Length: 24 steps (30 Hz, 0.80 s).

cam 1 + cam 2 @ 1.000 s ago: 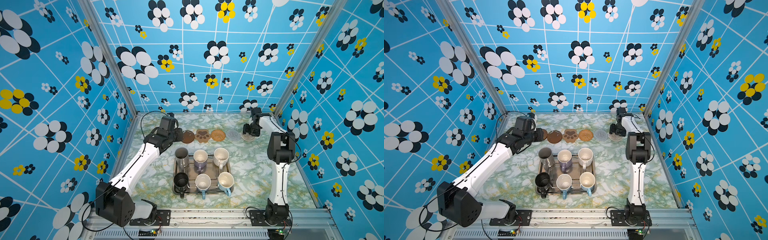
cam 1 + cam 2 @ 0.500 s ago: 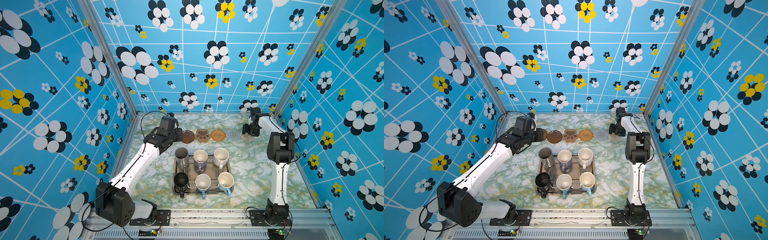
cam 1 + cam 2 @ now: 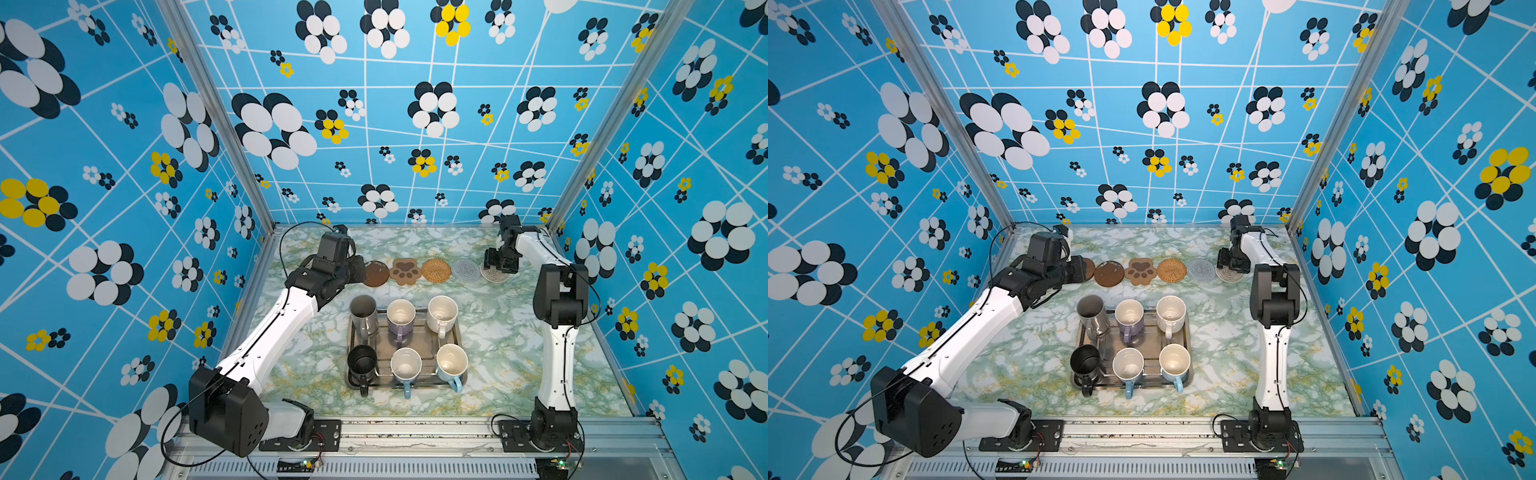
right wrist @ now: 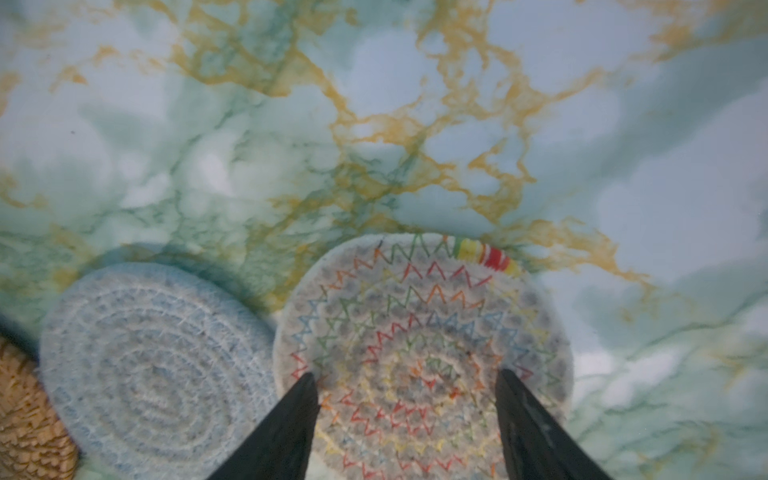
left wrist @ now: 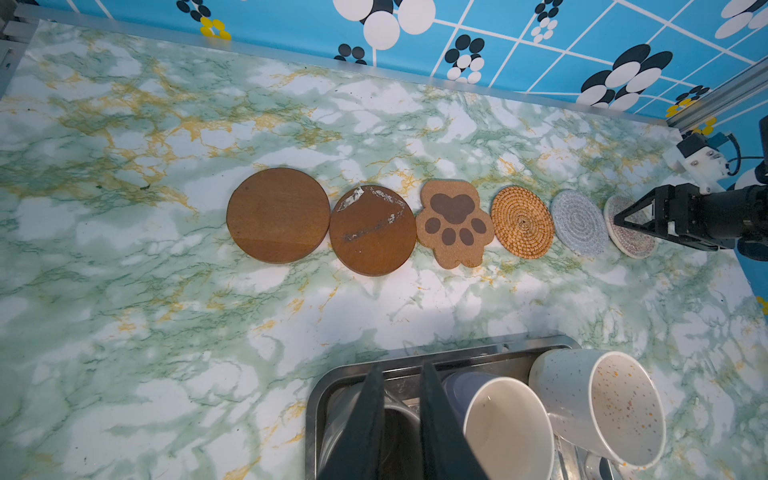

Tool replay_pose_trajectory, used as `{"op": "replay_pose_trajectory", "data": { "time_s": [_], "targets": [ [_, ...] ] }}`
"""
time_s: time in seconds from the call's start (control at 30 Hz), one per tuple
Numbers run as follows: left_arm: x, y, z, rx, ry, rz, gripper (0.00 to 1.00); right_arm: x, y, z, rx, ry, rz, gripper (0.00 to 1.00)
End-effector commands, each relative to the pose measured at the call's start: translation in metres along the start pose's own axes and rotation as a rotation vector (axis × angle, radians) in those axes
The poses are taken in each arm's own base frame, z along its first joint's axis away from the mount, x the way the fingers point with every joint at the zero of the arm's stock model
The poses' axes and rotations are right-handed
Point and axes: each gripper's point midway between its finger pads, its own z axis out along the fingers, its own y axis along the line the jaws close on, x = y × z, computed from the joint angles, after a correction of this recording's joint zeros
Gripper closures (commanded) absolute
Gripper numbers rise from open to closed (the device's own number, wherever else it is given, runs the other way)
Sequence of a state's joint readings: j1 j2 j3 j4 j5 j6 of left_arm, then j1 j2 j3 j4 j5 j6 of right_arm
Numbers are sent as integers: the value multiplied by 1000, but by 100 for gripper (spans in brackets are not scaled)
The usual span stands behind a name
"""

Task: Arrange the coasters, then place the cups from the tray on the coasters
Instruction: 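Push the multicolour knit coaster against the light blue coaster with the right gripper, then raise the right gripper off the coasters and swing it toward the tray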

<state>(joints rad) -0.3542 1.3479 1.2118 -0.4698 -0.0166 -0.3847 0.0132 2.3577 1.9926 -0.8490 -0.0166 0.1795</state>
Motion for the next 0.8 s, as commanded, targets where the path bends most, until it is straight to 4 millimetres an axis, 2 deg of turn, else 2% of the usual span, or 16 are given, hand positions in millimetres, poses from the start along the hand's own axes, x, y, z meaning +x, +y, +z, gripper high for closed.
{"op": "replay_pose_trajectory", "data": {
  "time_s": [0.0,0.53,0.77],
  "targets": [
    [-2,5,-7,-15,-22,-6,81,12,4,-3,3,52,-9,30],
    [-3,6,-18,-9,-50,-9,81,0,2,-31,24,11,-21,30],
    [-16,7,-32,-28,-95,25,80,0,2,-53,22,-24,-30,30]
  ]
}}
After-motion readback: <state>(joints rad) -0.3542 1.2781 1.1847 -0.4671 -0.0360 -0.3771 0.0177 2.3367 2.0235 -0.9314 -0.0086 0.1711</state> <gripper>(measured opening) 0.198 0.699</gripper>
